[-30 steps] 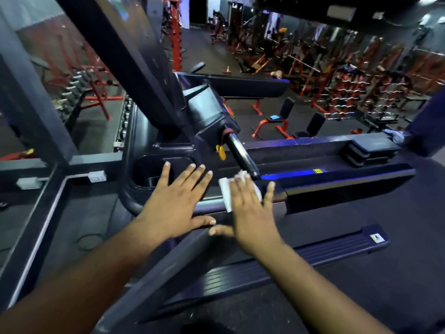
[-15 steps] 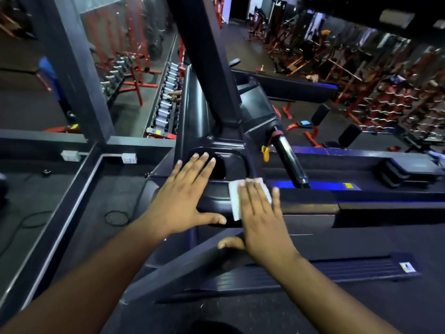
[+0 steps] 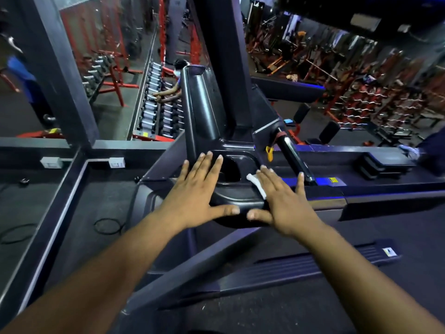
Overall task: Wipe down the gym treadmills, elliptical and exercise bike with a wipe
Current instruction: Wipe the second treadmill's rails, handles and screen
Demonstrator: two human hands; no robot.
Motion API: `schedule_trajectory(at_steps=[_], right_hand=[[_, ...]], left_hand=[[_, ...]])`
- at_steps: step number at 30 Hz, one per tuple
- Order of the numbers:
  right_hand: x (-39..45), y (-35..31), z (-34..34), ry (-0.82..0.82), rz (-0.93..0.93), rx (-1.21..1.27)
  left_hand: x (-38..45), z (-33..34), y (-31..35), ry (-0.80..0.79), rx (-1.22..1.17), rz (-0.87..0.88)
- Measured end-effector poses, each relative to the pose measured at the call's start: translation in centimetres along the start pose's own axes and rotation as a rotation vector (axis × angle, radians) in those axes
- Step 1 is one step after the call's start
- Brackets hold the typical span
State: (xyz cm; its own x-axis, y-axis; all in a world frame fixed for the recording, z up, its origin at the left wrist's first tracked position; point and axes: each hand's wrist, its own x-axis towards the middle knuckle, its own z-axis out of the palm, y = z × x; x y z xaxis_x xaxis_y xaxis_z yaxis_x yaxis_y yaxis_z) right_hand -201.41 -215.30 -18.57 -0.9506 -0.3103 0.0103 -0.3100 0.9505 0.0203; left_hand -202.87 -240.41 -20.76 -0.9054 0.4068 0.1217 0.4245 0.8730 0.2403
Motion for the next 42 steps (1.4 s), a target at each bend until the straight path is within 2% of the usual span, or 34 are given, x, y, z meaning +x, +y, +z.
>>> schedule_trajectory(at_steps=[5, 12, 17, 19, 24, 27, 32, 38, 42], right_hand=[[3.3, -0.8, -1.9, -0.125, 0.066, 0.221], [0.7, -1.4, -1.5, -0.101, 0.006, 0.016], [5.3, -2.5, -3.0, -0.223, 0.047, 0.061], [5.7, -3.1, -2.8, -0.241, 0.009, 0.083], [2.9, -1.3, -2.0, -0.147, -0.088, 0.103], [3.4, -0.1, -2.1, -0.155, -0.036, 0.064], [5.1, -1.3, -2.6, -0.195, 0.067, 0.226], [2.0, -1.3, -1.2, -0.117, 0.074, 0.048], [3.6, -0.9, -2.1, -0.171, 0.202, 0.289]], left_hand=[[1.5, -0.8, -0.4, -0.018, -0.068, -0.027], [1.4, 0.5, -0.3, 0.060, -0.113, -0.045], [1.4, 0.5, -0.4, 0.058, -0.131, -0.037], [1.4, 0.6, -0.5, 0.064, -0.139, -0.041], [1.3, 0.4, -0.3, 0.043, -0.125, -0.037], [1.3, 0.4, -0.3, 0.049, -0.115, -0.037], [1.2, 0.5, -0.3, 0.056, -0.133, -0.033], [1.2, 0.8, -0.6, 0.078, -0.136, -0.033], [1.3, 0.7, -0.5, 0.088, -0.155, -0.021]])
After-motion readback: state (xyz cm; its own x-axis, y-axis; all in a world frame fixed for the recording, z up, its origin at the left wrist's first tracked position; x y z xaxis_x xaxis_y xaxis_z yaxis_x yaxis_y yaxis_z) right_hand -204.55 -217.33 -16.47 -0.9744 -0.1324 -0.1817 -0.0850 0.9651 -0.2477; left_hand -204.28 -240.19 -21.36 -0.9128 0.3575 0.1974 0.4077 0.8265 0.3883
